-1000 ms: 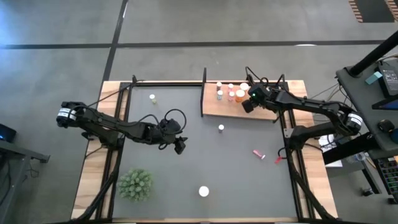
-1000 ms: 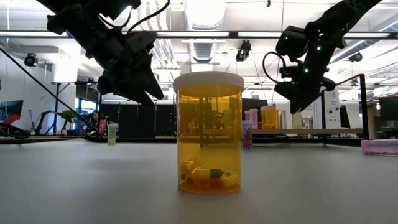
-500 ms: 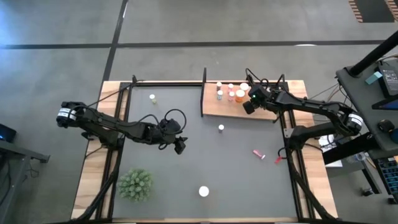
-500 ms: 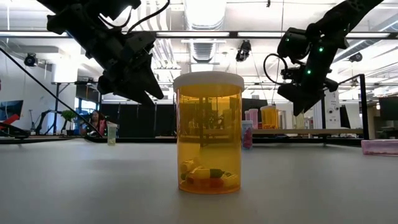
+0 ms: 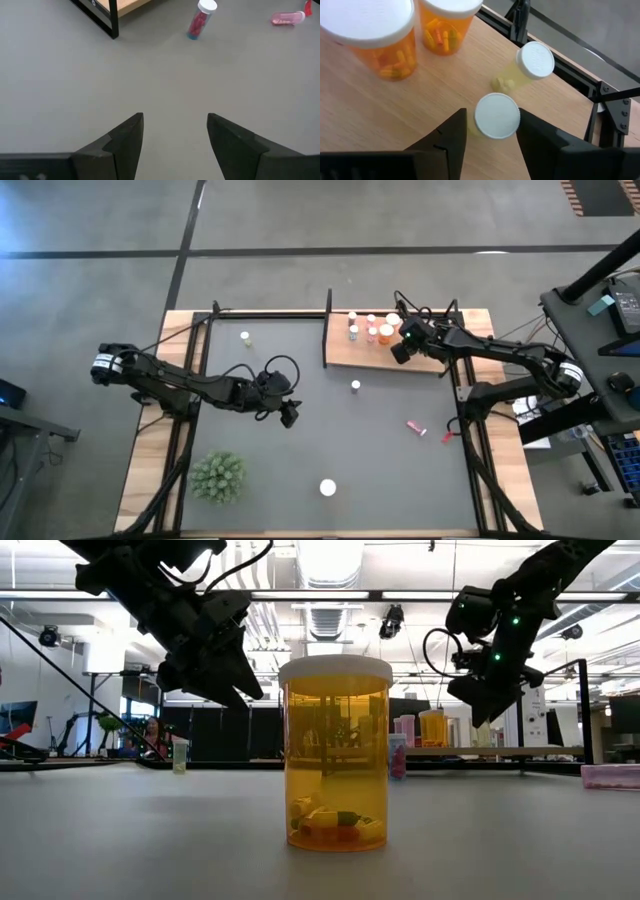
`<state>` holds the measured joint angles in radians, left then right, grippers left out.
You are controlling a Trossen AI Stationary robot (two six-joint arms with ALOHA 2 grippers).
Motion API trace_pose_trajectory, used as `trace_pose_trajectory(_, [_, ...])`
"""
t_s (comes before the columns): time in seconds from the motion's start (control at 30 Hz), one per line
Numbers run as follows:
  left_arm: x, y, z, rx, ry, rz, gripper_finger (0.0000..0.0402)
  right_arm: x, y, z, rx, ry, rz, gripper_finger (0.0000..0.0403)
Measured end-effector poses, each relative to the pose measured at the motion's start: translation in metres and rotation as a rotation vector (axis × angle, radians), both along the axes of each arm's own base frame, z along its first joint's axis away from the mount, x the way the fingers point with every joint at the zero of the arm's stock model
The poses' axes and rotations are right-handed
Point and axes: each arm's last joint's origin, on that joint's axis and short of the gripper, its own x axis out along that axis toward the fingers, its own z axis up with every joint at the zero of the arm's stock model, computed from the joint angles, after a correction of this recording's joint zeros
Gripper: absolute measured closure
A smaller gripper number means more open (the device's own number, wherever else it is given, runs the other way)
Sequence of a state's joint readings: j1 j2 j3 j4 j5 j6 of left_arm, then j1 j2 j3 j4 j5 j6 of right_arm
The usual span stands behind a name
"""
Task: Pick and place medicine bottles onto shelf by color
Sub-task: Put the bottom yellow pill bottle on the shelf aligned with the other yellow pill bottle, then put the yellow pill bottle on the shelf aligned with the other yellow pill bottles
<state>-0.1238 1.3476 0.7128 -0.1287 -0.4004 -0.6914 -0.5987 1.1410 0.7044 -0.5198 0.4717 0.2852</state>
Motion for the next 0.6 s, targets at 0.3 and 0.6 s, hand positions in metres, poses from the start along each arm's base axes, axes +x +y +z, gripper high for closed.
trace_pose_trajectory(0.3, [0.000,0.000,0.000,0.000,0.000,0.000,0.0198,0.003,-0.002,0.010,-0.020,0.000,0.028,0.0221])
trace_pose_trajectory(0.6, [0.000,0.000,0.000,0.008,-0.001,0.008,0.0198,0.011,-0.007,0.043,-0.045,-0.014,0.049,0.0208])
